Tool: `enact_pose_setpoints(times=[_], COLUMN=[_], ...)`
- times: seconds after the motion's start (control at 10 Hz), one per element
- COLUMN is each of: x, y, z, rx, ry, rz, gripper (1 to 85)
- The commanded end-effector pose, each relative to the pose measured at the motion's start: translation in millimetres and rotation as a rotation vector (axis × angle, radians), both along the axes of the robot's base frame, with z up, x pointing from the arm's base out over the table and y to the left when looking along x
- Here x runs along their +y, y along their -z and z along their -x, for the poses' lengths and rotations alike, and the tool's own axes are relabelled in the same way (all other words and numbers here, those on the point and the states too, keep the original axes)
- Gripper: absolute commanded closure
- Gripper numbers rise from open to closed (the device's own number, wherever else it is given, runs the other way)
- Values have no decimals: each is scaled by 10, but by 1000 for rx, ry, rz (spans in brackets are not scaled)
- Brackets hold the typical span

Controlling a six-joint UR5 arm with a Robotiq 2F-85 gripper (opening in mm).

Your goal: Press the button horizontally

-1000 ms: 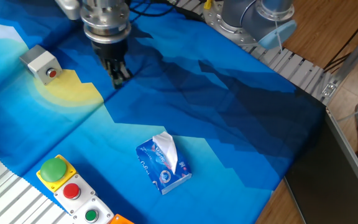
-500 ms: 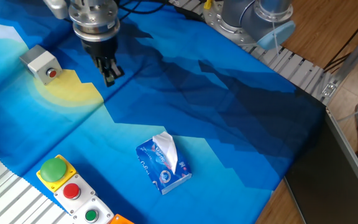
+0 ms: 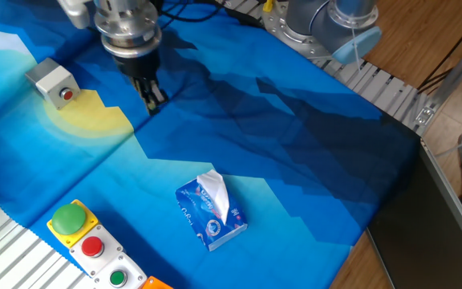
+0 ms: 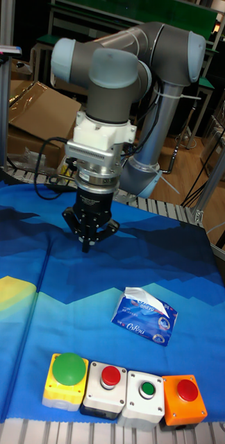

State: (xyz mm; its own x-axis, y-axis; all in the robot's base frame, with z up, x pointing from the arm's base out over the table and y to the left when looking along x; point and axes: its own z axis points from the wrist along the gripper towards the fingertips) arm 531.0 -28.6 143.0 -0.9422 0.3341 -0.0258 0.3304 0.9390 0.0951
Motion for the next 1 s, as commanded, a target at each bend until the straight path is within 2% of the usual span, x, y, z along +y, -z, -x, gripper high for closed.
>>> enact_pose_setpoints(times=[0.0,0.3,0.9], x=[219,232,195], y=[41,67,121], z=[-45,-126,-128], rx=[-15,-27,-28], ry=[36,29,0], rz=[-33,-27,-4], gripper=[847,847,847])
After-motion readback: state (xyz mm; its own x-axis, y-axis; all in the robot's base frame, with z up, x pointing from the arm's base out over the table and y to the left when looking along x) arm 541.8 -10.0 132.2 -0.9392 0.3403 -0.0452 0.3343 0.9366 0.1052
